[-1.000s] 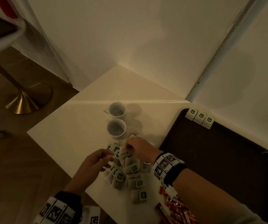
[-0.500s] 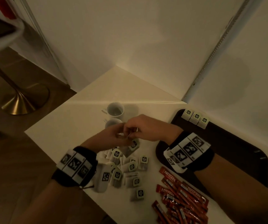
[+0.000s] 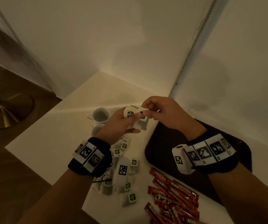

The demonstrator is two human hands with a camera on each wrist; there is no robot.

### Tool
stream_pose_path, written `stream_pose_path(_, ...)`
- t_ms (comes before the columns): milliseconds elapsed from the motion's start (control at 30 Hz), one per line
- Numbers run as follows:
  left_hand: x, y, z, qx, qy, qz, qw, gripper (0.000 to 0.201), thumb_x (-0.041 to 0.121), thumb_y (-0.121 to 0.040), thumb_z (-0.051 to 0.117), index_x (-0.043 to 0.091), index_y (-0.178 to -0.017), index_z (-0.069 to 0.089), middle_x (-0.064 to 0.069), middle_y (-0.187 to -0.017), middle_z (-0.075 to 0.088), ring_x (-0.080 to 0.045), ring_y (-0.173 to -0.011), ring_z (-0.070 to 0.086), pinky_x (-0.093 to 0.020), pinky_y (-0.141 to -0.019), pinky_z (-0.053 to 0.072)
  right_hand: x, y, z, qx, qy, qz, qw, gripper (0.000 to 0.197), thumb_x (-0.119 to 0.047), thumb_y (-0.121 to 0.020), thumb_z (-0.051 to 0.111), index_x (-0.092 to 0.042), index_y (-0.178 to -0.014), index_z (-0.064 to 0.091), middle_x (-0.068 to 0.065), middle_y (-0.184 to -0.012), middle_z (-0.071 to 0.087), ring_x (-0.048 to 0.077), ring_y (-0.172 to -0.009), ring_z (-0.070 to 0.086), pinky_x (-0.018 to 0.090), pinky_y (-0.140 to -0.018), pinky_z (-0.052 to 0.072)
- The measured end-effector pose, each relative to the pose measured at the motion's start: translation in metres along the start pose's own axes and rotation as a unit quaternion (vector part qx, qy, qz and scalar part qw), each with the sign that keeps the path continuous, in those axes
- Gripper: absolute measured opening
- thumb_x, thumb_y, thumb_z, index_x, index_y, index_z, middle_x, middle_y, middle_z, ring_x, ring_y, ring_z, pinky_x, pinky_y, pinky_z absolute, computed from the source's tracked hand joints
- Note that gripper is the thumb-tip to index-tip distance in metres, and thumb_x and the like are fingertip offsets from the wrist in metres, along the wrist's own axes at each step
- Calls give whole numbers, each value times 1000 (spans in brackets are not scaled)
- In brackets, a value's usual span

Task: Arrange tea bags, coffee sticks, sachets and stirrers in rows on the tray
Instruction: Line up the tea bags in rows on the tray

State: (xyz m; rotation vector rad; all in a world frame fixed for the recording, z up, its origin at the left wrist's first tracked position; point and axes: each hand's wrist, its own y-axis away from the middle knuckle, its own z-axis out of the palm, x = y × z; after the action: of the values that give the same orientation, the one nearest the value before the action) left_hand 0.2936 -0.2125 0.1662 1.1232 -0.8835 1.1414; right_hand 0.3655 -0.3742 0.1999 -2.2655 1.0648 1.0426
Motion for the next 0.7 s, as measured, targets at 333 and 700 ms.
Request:
stream_pose_path(333,-2,-11,47,-49,168,44,984,37,33,-81,54,15,-113,54,-3,-104,69,-21,-96,69,-26,-73,57,-39,15,-55,74,145,-85,983,11,-26,-81,71,-15,-82,69,-5,-72,63,10,-68,59,10,-61,41)
stream_pose_path(700,1,-11,78,-100,176,41,978,21,23,-78,56,15,-96,60,6,-81,72,-7,-70,68,-16,-54,51,-60,18,-82,59,303,-50,950,46,-52,-86,55,-9,-70,65,4,-69,59,15,-60,54,31,-59,43)
